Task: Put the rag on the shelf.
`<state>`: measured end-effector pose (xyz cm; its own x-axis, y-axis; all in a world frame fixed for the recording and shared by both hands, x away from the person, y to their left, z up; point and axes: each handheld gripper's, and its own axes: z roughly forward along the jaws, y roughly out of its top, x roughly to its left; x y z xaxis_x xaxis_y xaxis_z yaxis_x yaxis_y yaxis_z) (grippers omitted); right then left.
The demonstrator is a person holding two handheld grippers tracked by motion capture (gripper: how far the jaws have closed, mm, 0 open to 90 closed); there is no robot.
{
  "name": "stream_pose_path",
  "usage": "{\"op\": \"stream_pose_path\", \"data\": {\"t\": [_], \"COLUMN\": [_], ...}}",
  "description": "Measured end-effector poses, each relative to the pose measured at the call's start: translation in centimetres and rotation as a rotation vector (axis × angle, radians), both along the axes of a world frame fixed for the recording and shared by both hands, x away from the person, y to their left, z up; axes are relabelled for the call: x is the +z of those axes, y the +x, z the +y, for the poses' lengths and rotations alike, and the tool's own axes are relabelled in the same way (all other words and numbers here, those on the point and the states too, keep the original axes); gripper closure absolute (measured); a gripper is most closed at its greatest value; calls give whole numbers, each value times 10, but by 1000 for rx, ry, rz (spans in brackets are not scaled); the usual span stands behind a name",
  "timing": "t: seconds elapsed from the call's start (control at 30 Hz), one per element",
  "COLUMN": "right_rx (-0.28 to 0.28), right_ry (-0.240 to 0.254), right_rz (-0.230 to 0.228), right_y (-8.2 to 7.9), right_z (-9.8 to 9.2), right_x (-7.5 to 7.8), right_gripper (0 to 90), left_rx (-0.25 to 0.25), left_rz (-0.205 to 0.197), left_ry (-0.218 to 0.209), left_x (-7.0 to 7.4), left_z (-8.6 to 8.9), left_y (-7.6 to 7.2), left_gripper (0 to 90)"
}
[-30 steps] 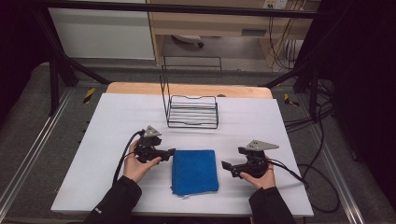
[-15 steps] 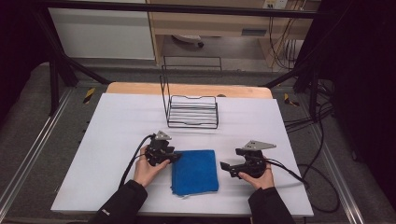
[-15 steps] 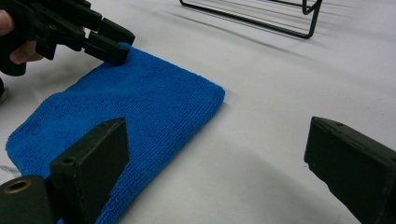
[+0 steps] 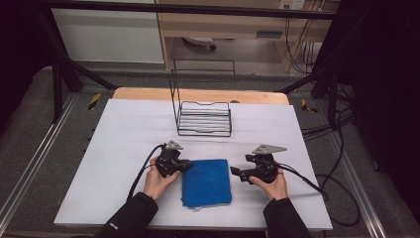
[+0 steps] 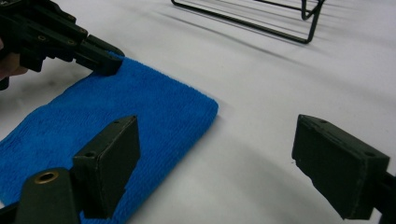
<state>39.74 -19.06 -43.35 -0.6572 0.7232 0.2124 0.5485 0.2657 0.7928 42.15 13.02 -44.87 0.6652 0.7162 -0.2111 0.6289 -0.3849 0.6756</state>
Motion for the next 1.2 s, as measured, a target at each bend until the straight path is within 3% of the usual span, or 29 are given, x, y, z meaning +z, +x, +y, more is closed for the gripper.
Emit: {"op": "stream_pose_path", "data": {"t": [0.37, 0.43, 0.9, 1.2], "right_rx": [-8, -9, 8, 11], "right_ry": [-27, -12, -56, -39], "right_rz": [26, 41, 108, 144], "right_y": [29, 30, 29, 28], "right_z": [29, 32, 39, 39], "right_x": [-5, -7, -21, -21], "right_gripper": [330, 374, 653, 841], "left_rx": [-7, -8, -21, -26], "left_rz": [-24, -28, -34, -30], "left_ry": [7, 9, 4, -3], "left_x": [-1, -2, -2, -2], "left_z": [-1, -2, 0, 1], "left_y": [-2, -3, -2, -2], "left_gripper": [822, 821, 819, 825]}}
